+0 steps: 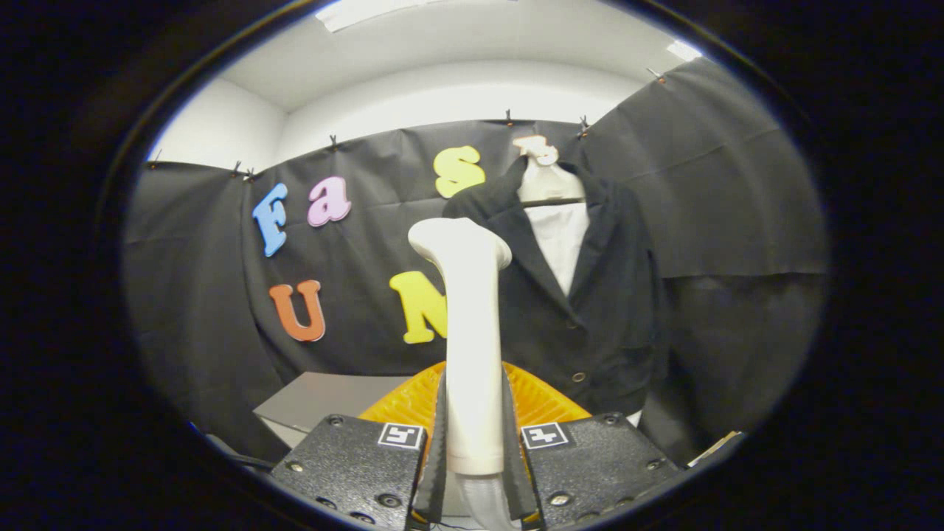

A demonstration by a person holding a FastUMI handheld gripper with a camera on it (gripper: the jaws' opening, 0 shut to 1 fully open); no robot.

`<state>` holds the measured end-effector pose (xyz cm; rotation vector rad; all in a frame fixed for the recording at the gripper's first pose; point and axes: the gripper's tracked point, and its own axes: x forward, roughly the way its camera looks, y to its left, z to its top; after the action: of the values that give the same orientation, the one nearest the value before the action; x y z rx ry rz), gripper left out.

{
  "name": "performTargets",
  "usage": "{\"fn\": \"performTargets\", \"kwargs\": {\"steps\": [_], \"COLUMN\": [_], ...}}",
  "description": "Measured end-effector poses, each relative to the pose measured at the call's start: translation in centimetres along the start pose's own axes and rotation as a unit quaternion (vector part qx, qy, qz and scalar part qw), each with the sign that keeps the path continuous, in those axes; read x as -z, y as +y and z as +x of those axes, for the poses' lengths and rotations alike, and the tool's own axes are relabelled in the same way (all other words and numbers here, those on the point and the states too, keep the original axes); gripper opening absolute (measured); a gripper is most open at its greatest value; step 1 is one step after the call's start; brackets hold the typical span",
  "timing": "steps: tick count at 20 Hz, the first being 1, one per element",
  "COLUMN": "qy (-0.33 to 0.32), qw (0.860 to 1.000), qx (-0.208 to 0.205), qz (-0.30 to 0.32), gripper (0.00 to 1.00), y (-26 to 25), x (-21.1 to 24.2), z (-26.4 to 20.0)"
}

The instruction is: Iron the clothes twice with a garment steamer, once on the left side and once on the right side.

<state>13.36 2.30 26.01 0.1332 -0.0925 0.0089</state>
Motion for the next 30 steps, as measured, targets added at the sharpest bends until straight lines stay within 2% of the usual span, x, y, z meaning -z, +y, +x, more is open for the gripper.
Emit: {"fn": "performTargets", "kwargs": {"steps": [3, 10, 16, 23, 30], "qy": [-0.007, -0.012, -0.009, 0.005, 0.044], "qw": [1.000, 1.000, 0.999, 0.999, 0.997], "qx": [0.015, -0.011, -0.013, -0.007, 0.014], "qz": [-0.005, -0.016, -0.028, -0.051, -0.061], "gripper": [0.35, 0.35, 0.35, 0.35, 0.35], "y": [-1.9, -1.8, -2.0, -3.4, -4.8], "x": [-1.1, -3.4, -4.1, -2.9, 1.1], "z": [1.1, 6.7, 10.8, 10.7, 10.0]}}
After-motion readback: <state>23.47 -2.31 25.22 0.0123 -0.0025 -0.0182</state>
